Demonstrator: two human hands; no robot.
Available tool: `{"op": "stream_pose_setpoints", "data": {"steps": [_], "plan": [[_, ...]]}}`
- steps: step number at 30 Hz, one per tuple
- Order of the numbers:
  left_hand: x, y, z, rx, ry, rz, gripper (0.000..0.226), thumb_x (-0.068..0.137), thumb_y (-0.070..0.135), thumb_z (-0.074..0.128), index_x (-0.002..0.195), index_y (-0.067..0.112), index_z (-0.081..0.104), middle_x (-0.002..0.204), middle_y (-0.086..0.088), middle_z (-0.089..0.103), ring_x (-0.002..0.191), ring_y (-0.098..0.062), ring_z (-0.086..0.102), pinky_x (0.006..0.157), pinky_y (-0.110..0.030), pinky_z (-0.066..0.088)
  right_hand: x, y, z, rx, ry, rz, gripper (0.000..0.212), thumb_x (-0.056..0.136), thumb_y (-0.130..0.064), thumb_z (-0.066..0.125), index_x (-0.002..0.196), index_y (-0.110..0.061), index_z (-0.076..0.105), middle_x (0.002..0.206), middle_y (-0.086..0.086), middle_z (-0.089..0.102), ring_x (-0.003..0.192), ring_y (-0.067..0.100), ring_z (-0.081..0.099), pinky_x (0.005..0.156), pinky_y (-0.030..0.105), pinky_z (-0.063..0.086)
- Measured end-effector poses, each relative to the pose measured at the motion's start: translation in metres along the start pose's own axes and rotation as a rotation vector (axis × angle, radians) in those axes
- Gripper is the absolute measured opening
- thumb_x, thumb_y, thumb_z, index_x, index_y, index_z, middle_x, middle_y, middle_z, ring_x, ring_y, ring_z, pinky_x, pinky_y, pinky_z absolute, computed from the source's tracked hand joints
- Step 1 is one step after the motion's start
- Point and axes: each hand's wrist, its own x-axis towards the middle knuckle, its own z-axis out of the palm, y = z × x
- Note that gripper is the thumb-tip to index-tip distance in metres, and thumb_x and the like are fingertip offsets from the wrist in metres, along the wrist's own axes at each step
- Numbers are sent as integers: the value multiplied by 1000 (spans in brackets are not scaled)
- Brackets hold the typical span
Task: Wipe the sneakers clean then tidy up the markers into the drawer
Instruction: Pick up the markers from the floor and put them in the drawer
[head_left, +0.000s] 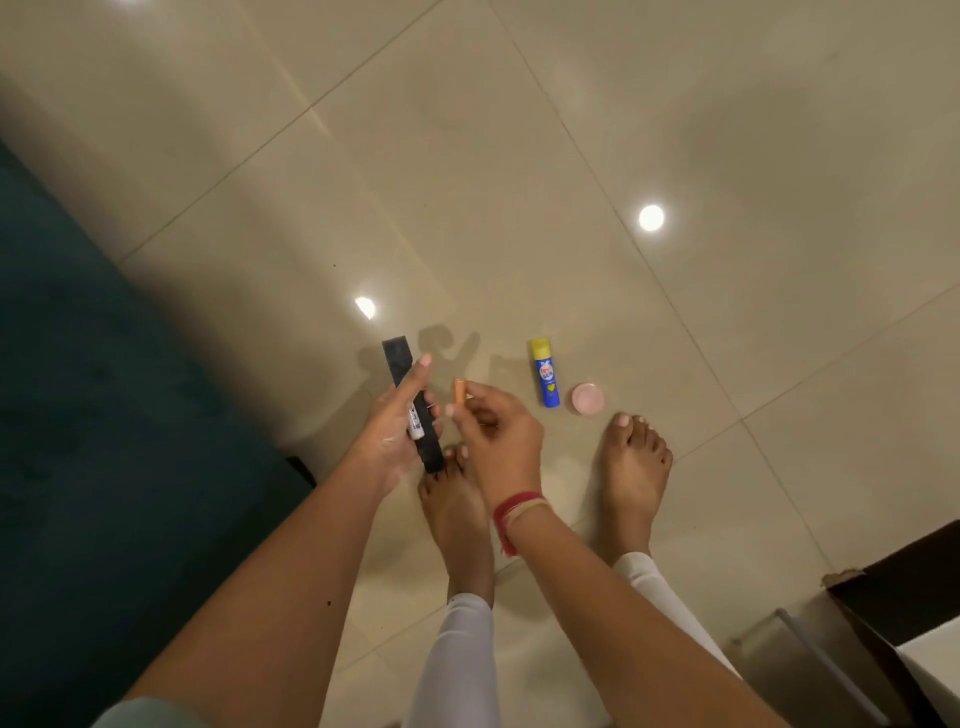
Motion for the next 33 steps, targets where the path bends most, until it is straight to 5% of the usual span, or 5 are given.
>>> {"op": "stream_pose_setpoints", "data": {"steps": [8,12,19,26,33], "plan": [[1,0,34,-137,129,-6,63,39,65,83,65,20,48,57,6,46,51,-10,48,64,-28,46,-9,-18,7,-333,-97,-172,16,88,-17,54,94,-14,69,93,7,58,86,23,57,77,36,48],[11,-3,31,-85,203,0,42,74,43,76,63,19,43,49,6,43,40,-10,41,48,-24,35,12,-4,-22,-305,103,-168,14,89,-14,56,100,-12,64,103,7,56,85,22,59,78,35,48],[23,-10,20,18,132,23,26,80,27,73,72,21,49,58,7,43,47,-7,41,46,-22,37,79,39,-32,-1011,22,-149,32,87,-3,44,119,-8,43,103,14,56,93,32,54,67,35,34],[10,-5,27,-37,54,53,37,62,42,79,72,23,49,61,7,41,47,-7,41,47,-20,38,45,-5,-38,117,127,42,21,78,-10,72,86,-22,57,85,-7,66,75,9,62,72,30,56],[4,3,54,-23,29,-11,47,58,52,81,69,18,50,60,3,46,48,-10,48,49,-22,46,-10,-26,-18,-15,-74,11,15,86,-8,63,97,-9,72,95,4,61,83,10,59,79,13,48]]}}
